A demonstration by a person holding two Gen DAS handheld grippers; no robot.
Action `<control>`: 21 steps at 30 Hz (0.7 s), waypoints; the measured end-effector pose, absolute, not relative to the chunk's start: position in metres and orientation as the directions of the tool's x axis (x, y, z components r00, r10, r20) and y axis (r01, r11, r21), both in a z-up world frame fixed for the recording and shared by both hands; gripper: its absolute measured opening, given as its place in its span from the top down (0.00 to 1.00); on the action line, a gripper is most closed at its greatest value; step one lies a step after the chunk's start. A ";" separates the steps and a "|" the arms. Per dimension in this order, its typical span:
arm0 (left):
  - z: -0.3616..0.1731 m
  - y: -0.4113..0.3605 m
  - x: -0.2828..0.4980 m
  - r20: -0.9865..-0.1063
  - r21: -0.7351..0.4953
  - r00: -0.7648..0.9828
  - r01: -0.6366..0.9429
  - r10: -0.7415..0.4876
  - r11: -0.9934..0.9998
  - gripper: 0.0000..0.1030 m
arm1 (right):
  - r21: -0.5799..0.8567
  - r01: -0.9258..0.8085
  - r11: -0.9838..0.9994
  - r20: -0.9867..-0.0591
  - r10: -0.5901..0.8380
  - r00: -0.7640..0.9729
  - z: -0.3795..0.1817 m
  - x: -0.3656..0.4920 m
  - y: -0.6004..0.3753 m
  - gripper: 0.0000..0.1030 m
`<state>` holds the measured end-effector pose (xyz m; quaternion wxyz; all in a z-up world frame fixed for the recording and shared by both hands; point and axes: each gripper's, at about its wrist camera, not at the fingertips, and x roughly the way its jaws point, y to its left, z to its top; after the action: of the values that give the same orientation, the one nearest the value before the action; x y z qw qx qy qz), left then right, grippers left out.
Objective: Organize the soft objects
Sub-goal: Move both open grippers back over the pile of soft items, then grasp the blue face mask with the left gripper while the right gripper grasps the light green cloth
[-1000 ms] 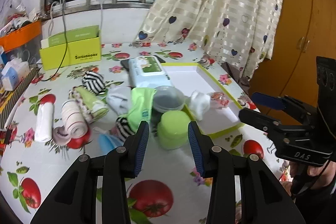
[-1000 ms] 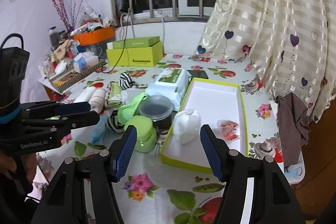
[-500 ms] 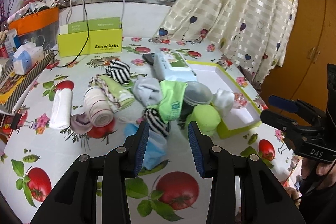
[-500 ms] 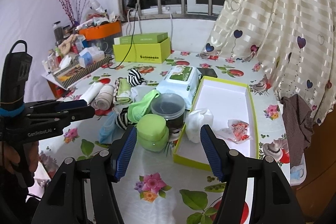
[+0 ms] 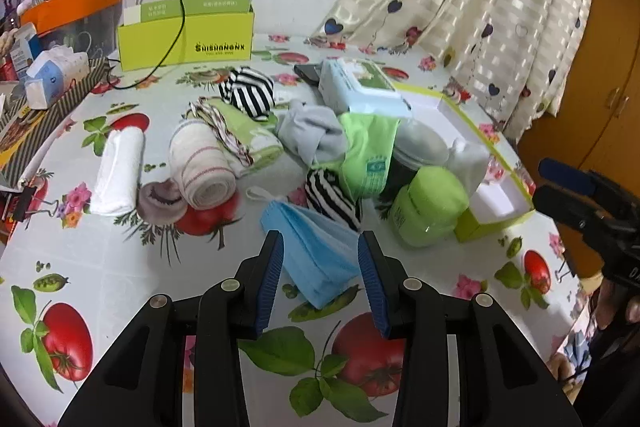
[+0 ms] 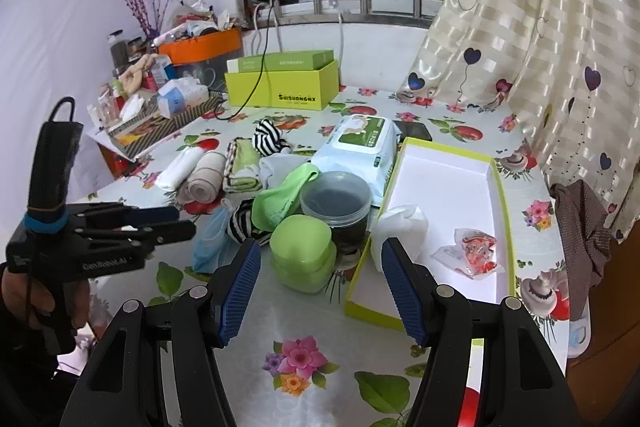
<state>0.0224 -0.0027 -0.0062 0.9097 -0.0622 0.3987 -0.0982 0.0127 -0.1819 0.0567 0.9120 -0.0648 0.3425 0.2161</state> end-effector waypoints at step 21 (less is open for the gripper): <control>-0.045 0.000 0.044 -0.769 -0.210 0.609 0.046 -0.194 0.977 0.49 | 0.030 -0.466 0.885 -0.673 0.363 0.645 0.049 0.026 -0.169 0.39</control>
<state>0.0440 0.0003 -0.0452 0.8929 -0.0850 0.4371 -0.0671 0.0262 -0.1691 0.0487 0.9040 -0.0727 0.3536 0.2290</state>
